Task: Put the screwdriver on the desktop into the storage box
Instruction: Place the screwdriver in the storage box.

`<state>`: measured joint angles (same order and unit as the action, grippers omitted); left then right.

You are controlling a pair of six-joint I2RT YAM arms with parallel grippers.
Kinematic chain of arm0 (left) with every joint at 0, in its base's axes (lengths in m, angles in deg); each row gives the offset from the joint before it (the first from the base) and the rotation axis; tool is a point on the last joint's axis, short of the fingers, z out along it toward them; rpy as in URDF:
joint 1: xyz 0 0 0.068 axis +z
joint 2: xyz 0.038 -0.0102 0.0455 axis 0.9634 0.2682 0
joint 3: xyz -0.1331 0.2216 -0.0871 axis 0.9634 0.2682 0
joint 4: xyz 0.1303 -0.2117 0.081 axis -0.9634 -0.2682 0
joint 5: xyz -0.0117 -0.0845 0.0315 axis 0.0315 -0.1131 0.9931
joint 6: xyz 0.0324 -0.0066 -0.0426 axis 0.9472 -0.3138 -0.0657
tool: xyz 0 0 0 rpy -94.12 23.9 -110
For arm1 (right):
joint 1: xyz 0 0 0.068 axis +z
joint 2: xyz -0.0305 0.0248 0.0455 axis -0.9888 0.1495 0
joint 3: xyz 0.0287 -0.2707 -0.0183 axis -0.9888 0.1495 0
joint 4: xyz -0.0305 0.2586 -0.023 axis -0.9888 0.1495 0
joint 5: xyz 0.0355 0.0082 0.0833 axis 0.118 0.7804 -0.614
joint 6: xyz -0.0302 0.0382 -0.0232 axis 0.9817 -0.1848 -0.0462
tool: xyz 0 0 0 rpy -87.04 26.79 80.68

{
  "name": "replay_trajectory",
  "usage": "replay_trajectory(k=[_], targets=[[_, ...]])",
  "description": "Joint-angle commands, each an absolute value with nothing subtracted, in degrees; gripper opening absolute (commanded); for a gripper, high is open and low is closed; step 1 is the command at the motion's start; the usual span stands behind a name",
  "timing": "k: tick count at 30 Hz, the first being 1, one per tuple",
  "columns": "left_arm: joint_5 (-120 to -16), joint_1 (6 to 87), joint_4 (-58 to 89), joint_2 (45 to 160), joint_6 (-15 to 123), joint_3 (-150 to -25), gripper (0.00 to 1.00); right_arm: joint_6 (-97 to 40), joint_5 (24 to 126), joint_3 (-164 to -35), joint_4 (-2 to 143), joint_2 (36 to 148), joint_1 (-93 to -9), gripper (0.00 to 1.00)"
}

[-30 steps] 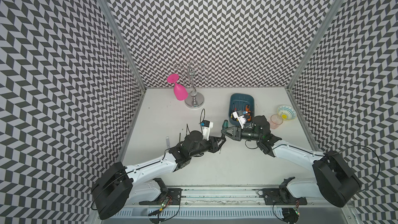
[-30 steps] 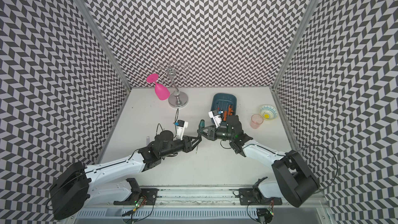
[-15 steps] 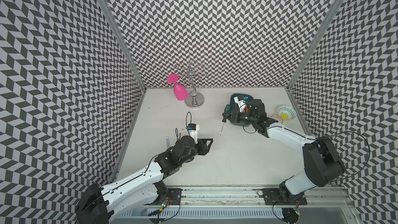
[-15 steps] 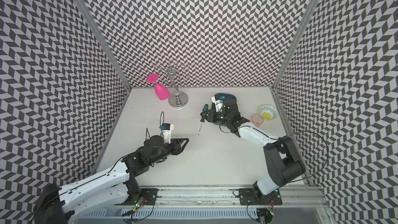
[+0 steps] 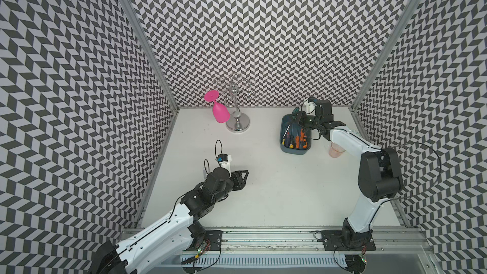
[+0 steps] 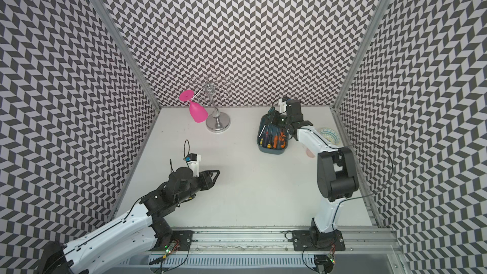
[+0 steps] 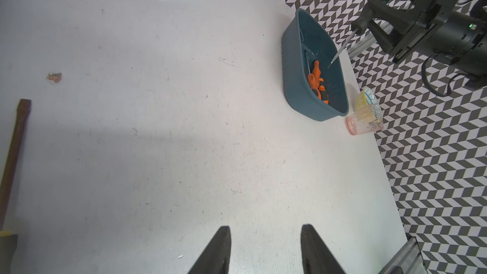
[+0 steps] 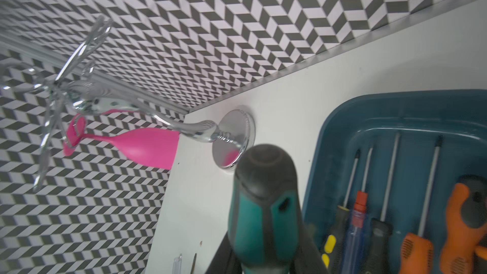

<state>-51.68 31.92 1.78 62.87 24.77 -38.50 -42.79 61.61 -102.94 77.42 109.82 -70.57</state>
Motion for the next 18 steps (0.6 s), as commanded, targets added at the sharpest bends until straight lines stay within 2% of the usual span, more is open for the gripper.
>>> replay_trajectory(k=[1, 18], targets=[[-52.6, 32.6, -0.1, 62.2, 24.7, -38.2, 0.47, -40.8, 64.9, -105.3, 80.0, 112.2, -71.8, 0.22], [-53.8, 33.0, 1.4, 65.6, 24.3, -37.8, 0.46, -33.7, 77.7, -107.7, 86.2, 116.1, -72.3, 0.23]])
